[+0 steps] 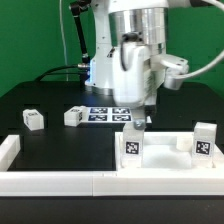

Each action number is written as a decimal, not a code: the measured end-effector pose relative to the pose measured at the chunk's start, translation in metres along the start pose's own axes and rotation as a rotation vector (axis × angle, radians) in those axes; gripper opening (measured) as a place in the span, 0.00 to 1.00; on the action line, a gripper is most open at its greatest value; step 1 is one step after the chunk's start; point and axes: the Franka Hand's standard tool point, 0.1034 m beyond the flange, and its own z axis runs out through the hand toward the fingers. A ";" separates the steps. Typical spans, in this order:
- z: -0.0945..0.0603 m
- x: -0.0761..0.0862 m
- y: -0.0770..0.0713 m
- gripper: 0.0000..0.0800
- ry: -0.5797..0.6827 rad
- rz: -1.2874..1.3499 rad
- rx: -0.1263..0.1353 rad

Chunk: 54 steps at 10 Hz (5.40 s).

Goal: Assemble square table

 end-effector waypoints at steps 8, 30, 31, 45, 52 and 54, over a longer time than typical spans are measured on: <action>0.017 -0.019 0.050 0.81 0.019 -0.073 -0.054; 0.074 0.009 0.107 0.08 0.130 -0.215 0.001; 0.074 0.009 0.107 0.08 0.130 -0.217 0.001; 0.055 0.103 0.100 0.08 0.374 -1.197 0.072; 0.047 0.114 0.081 0.08 0.467 -1.593 0.046; 0.047 0.114 0.081 0.08 0.468 -1.594 0.045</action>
Offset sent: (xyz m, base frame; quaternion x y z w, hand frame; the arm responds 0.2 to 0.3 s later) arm -0.0532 -0.0008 -0.0270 -0.0121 0.0658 0.0073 0.9977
